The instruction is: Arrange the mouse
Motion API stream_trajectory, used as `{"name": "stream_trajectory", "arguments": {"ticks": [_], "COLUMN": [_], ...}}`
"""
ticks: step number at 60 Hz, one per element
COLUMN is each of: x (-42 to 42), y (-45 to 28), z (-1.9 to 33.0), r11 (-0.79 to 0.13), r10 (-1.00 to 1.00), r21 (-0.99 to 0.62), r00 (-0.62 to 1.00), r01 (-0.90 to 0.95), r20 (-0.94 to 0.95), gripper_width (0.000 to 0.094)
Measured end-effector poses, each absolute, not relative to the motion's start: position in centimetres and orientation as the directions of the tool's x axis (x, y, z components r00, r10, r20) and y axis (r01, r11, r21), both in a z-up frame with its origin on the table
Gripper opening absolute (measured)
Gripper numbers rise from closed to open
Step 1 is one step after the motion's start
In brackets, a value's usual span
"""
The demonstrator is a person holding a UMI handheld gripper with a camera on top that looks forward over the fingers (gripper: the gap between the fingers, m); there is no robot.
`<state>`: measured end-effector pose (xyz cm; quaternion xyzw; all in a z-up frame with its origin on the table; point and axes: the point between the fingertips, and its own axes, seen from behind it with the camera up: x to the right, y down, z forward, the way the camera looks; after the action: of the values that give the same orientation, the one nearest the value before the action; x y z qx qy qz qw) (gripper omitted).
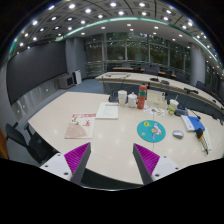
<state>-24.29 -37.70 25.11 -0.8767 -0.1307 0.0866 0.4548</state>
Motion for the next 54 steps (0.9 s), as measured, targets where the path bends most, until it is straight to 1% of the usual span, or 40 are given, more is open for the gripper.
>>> {"name": "stream_trajectory", "arguments": {"ticks": [3,8,9,10,13,14,16,26,34,42,54], "x": [-22.5,-17.4,-15.4,-16.1,-12.7,-12.6,-9.7,-0.6,5.3,9.8,15.4], "y": [-37.9,-37.2,-36.5,-37.1,-36.5,-36.5,-36.0,-33.2,-28.8,-23.2,-15.0], "z": [24.2,21.1,19.9,20.8,19.5,20.1,18.5,15.7,13.3,10.2,4.6], "r11": [-0.574,-0.601,-0.603,-0.610,-0.617,-0.624,-0.621,-0.623,-0.603,-0.593,-0.613], "r10": [0.273,0.217,0.204,0.186,0.146,0.129,0.104,0.001,-0.021,-0.022,-0.054], "r21": [-0.806,-0.790,-0.790,-0.785,-0.781,-0.776,-0.780,-0.781,-0.794,-0.798,-0.788], "r00": [0.962,0.976,0.979,0.983,0.989,0.992,0.994,0.998,0.993,0.988,0.992], "r01": [0.142,0.121,0.116,0.109,0.095,0.089,0.078,0.048,0.080,0.110,0.060], "r20": [-0.025,-0.015,-0.012,-0.008,0.005,0.009,0.016,0.061,0.115,0.152,0.118], "gripper_width": [0.0863,0.0863,0.0865,0.0863,0.0863,0.0863,0.0863,0.0858,0.0857,0.0859,0.0859]}}
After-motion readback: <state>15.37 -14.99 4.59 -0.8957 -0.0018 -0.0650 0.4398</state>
